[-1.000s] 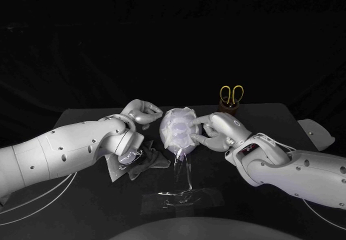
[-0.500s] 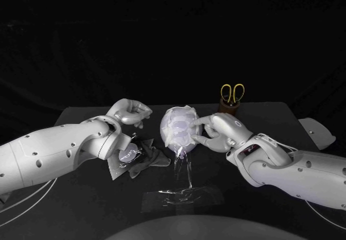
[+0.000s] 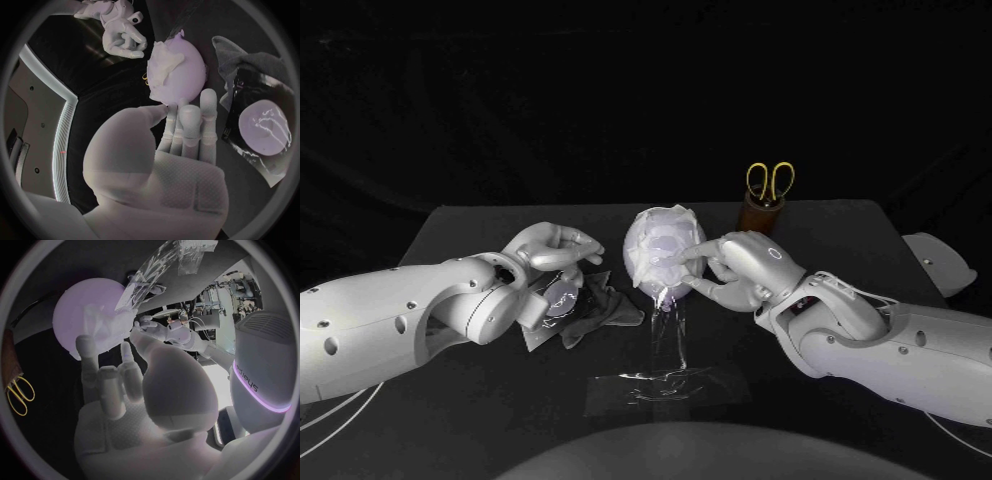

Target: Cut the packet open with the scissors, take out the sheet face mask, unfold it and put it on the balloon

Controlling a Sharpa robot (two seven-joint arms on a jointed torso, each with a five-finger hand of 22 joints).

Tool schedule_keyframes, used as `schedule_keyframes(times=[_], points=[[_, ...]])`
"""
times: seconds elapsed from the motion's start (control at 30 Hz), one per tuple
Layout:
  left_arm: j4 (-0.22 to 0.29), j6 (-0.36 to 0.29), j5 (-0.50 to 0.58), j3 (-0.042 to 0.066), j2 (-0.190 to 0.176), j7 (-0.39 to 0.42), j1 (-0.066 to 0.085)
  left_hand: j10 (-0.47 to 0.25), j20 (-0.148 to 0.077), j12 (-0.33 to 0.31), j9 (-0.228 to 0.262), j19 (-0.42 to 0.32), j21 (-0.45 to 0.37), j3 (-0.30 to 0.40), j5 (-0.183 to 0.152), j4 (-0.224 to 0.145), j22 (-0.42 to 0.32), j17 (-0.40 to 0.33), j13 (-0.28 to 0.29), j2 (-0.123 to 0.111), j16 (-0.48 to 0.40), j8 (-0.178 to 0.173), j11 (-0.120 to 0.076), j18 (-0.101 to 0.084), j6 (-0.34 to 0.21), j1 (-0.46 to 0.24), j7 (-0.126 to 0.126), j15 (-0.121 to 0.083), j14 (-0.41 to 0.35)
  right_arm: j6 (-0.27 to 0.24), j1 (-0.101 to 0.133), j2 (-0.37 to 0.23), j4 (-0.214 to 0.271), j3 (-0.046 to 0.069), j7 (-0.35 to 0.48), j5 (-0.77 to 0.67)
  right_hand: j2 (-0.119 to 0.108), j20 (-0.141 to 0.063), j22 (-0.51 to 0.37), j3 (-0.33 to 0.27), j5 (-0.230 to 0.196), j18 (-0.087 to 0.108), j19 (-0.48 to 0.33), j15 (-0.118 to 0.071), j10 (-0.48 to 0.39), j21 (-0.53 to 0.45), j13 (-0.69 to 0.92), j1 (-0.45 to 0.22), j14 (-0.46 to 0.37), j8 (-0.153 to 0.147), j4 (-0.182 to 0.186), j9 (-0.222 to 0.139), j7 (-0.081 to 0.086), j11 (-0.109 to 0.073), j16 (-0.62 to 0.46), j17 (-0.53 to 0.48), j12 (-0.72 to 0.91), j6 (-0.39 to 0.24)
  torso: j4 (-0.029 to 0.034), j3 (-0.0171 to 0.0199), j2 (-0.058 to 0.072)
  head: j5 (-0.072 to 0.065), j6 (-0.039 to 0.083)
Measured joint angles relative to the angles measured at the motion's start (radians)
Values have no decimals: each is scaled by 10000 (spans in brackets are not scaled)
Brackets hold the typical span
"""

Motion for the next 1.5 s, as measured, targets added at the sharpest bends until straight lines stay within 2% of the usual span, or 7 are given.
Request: schedule_keyframes(times=[0.13,0.33,0.57,0.8,0.97,1.17,1.5], points=[[166,184,183,-60,-26,-64,-246,172,-35,-357,-95,70,-148,-141,0,-117,-132,-44,-166,-109,-59,-63,-6,-5,-12,110,16,1,2,89,-12,66,-17,-1,-70,-401,40,-37,3,27,0,-1,36,-1,35,79,1,40,0,0,-28,0,0,-36,1,0,42,70,0,0,8,15,-27],[206,260,78,-77,92,-141,-512,167,9,-386,-209,25,-323,-600,0,-406,-286,-595,-175,-624,-427,-205,-2,-13,87,211,111,56,-283,207,-21,154,-42,-2,-238,-805,40,-1,5,27,0,-3,72,0,35,118,4,39,0,38,-28,11,-36,-36,1,-1,43,106,-3,3,17,10,-62],[161,199,-320,-83,410,-217,-745,113,36,60,-410,-3,-420,-1205,-1,-568,-331,-645,81,-756,-401,-450,52,-19,191,260,68,40,-437,472,-24,242,-83,-2,-481,-1140,80,-38,8,27,0,-3,108,-59,71,116,8,79,-13,78,-27,23,-59,-72,-6,-8,84,200,-6,4,19,1,-90],[101,17,-661,-80,702,-227,-850,-42,30,1256,-641,3,-312,-1829,-1,-745,-159,240,783,-764,338,-705,-24,-25,228,503,31,-12,-255,759,-26,308,-116,-3,-745,-1391,80,-73,7,27,0,-6,144,-71,77,222,8,78,-1,158,-27,36,-84,-78,-8,-9,83,336,-3,1,18,-1,-105],[89,-107,-883,-70,855,-211,-878,-979,-53,3752,-851,483,448,-2450,-1,-792,807,1803,2378,-587,1505,-835,-127,-30,261,740,-2,-25,220,941,-26,341,-130,-3,-903,-1507,80,-73,4,27,0,-7,143,-71,105,230,6,78,-1,193,-27,45,-86,-107,-9,-7,83,338,-5,-2,17,14,-105],[55,-264,-1119,-42,977,-198,-886,-1555,-13,5222,-984,708,990,-2786,-1,-712,1473,2639,3243,-567,2092,-894,-73,-34,-67,844,60,17,488,1143,-27,373,-141,-2,-1042,-1601,81,-74,0,26,0,-7,143,-70,105,230,0,78,-2,193,-26,45,-87,-107,18,0,83,338,-6,-1,16,18,-109],[34,-510,-1301,-9,1072,-195,-892,-1712,51,6432,-1030,1056,1573,-3146,-1,-500,2256,3425,3853,-602,2559,-833,-61,-97,-176,879,70,35,819,1321,-27,383,-151,-2,-1171,-1678,81,-73,5,26,0,-9,142,-69,105,230,5,77,-3,193,-26,44,-120,-107,20,-1,123,371,-12,1,15,-7,-117]])
